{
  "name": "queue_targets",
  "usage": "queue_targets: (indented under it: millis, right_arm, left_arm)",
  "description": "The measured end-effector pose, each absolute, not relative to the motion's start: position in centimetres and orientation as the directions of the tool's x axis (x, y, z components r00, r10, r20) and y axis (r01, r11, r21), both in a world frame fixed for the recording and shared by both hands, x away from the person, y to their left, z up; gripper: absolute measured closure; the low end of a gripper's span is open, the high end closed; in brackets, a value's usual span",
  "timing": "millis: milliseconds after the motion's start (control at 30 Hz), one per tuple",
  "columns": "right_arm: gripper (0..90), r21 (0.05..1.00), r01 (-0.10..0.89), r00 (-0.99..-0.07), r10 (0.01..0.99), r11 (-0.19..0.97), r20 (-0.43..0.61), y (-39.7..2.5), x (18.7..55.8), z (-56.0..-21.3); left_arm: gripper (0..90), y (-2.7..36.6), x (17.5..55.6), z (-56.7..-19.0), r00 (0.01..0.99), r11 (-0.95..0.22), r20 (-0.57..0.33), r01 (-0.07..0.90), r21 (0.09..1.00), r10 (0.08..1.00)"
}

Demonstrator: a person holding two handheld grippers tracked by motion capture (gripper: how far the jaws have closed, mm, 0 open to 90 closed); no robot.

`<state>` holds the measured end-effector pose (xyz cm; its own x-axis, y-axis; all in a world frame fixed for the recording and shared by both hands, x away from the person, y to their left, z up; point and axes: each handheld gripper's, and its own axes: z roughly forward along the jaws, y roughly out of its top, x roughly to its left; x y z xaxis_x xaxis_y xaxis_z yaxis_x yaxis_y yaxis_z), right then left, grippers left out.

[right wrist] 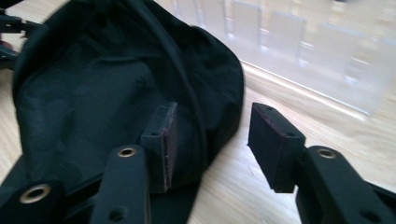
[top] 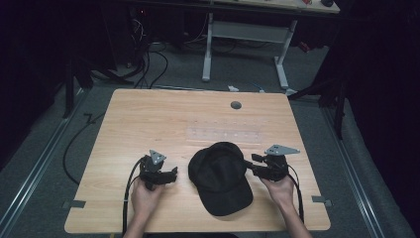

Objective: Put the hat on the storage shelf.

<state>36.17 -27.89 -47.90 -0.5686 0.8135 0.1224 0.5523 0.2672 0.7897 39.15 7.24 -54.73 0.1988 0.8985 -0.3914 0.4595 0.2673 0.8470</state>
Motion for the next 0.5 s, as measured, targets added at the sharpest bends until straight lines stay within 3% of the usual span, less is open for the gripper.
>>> queue_targets:
  millis: [500]
  right_arm:
    - [56.8,0.75,0.568,-0.611,0.784,0.339,0.108,-25.6,38.6,-47.6]
  left_arm:
    - [17.6,7.2,39.1,-54.7,0.2,0.265,-0.389,0.459,0.848,0.899]
